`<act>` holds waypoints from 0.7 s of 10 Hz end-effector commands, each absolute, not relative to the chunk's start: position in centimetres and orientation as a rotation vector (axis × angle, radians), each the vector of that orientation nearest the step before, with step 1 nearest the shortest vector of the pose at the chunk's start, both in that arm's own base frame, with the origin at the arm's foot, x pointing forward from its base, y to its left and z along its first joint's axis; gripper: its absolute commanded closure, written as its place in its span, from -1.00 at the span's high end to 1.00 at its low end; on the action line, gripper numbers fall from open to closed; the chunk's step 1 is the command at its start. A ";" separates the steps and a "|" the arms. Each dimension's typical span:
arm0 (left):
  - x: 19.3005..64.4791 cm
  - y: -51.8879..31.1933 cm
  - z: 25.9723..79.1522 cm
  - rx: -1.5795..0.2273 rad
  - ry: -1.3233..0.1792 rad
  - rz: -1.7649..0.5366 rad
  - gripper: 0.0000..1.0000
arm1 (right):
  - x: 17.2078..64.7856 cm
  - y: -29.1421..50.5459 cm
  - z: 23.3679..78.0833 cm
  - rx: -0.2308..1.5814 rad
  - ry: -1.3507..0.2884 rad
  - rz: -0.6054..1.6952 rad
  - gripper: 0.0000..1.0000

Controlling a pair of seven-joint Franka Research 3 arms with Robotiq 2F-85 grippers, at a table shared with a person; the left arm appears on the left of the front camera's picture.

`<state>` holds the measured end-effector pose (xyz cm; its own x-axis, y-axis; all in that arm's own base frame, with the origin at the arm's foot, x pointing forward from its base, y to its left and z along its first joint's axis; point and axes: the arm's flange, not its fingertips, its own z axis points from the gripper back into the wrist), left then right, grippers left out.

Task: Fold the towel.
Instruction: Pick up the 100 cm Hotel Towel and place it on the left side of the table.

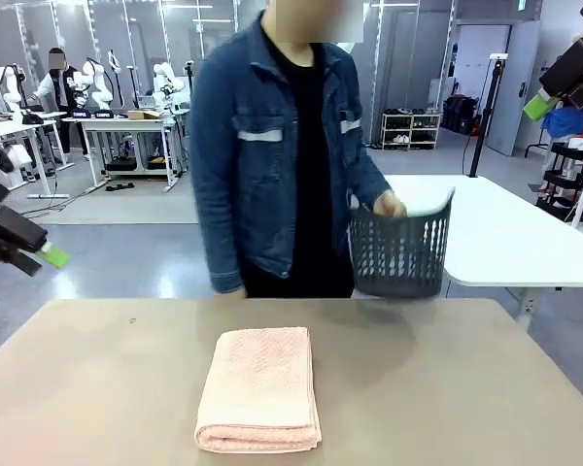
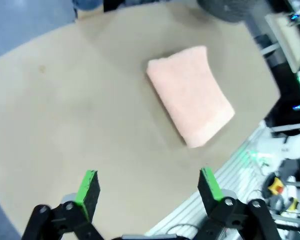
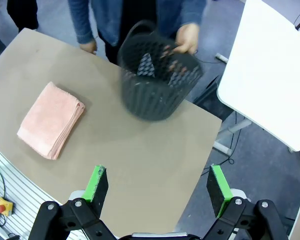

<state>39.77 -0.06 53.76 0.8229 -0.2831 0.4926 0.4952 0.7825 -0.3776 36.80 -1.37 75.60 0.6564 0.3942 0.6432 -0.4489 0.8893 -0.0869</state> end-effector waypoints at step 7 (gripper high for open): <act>43.0 -6.5 39.8 -0.785 -0.398 -0.320 1.00 | 36.8 -1.4 75.5 0.086 -0.708 0.475 1.00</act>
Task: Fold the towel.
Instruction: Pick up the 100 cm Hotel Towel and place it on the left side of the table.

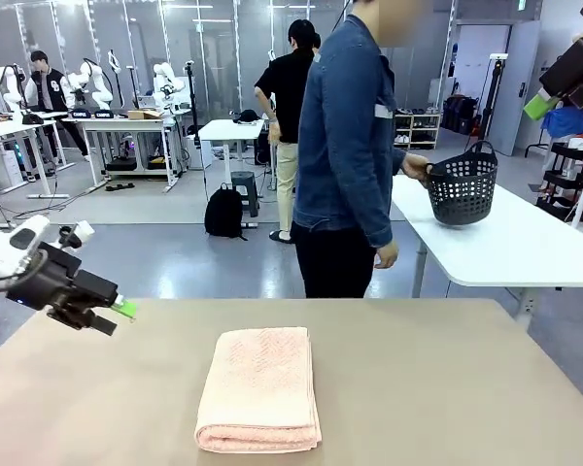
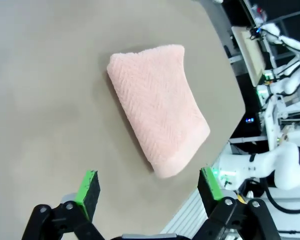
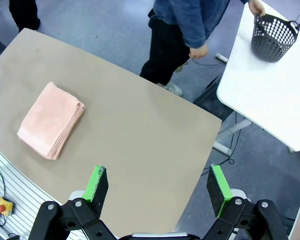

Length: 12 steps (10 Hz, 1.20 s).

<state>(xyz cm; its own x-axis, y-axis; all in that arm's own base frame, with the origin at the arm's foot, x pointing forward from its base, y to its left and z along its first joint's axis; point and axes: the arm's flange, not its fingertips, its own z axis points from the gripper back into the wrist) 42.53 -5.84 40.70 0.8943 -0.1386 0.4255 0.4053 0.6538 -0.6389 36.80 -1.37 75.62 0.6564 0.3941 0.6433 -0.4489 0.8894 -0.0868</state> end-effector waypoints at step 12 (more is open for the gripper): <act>43.2 -8.7 35.0 -0.898 -0.389 -0.365 1.00 | 36.8 -1.4 75.5 0.086 -0.708 0.475 1.00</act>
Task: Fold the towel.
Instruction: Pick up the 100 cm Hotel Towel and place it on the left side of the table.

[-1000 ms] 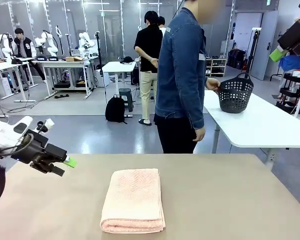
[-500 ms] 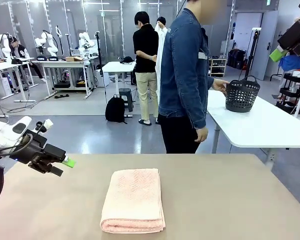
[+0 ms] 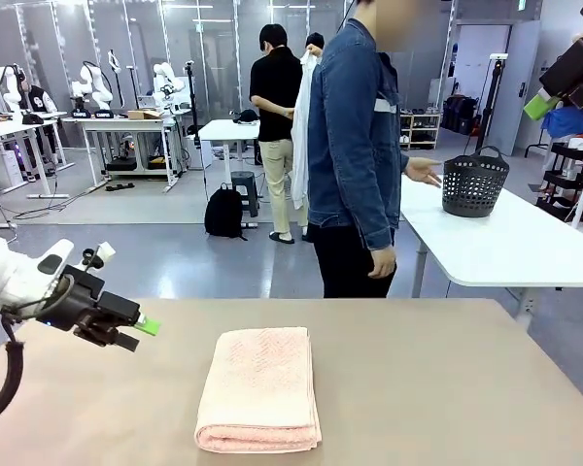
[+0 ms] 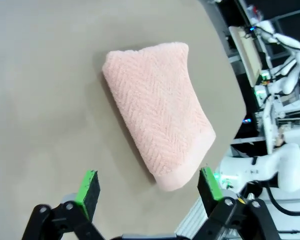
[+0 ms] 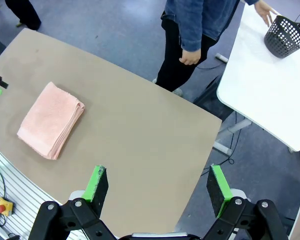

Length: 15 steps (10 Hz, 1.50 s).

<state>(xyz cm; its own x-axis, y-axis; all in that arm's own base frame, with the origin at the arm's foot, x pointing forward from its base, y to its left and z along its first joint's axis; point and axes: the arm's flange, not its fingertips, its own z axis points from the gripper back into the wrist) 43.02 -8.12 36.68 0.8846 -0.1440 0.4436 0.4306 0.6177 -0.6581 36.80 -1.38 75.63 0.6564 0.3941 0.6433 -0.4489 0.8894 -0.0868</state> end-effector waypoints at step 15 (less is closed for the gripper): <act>45.4 -19.4 24.1 -1.070 -0.296 -0.169 1.00 | 36.8 -1.4 75.5 0.086 -0.708 0.475 1.00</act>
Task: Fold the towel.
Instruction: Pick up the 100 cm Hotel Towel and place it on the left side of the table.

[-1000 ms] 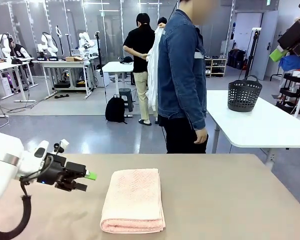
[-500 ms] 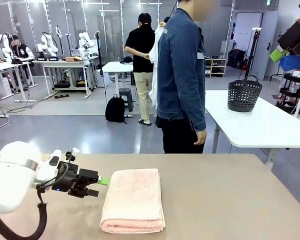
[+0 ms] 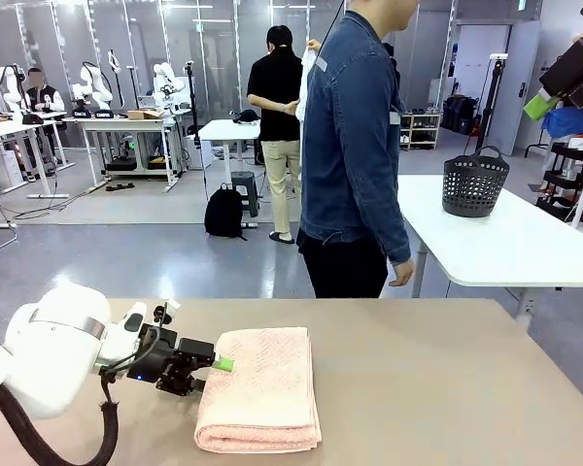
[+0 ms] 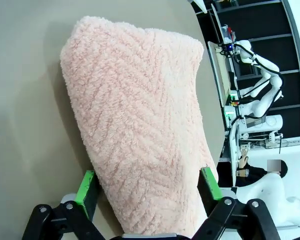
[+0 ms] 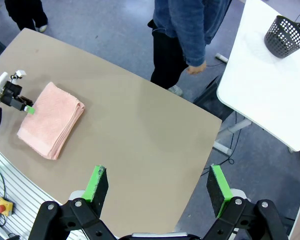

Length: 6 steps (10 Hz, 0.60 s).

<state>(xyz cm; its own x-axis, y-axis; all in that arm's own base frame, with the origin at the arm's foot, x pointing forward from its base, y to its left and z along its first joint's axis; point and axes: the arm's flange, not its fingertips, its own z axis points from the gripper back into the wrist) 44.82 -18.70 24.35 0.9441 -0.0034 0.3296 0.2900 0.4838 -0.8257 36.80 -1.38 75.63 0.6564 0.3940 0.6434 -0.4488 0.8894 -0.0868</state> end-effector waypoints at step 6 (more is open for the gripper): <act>45.9 -18.9 24.9 -1.104 -0.295 -0.149 -1.00 | 36.8 -1.4 75.5 0.086 -0.708 0.475 1.00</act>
<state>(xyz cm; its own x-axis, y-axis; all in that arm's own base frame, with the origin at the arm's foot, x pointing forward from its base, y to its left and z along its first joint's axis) 45.39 -18.87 24.64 0.9500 0.0111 0.3121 0.2715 0.4640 -0.8432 36.81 -1.38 75.63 0.6564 0.3940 0.6434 -0.4489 0.8894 -0.0868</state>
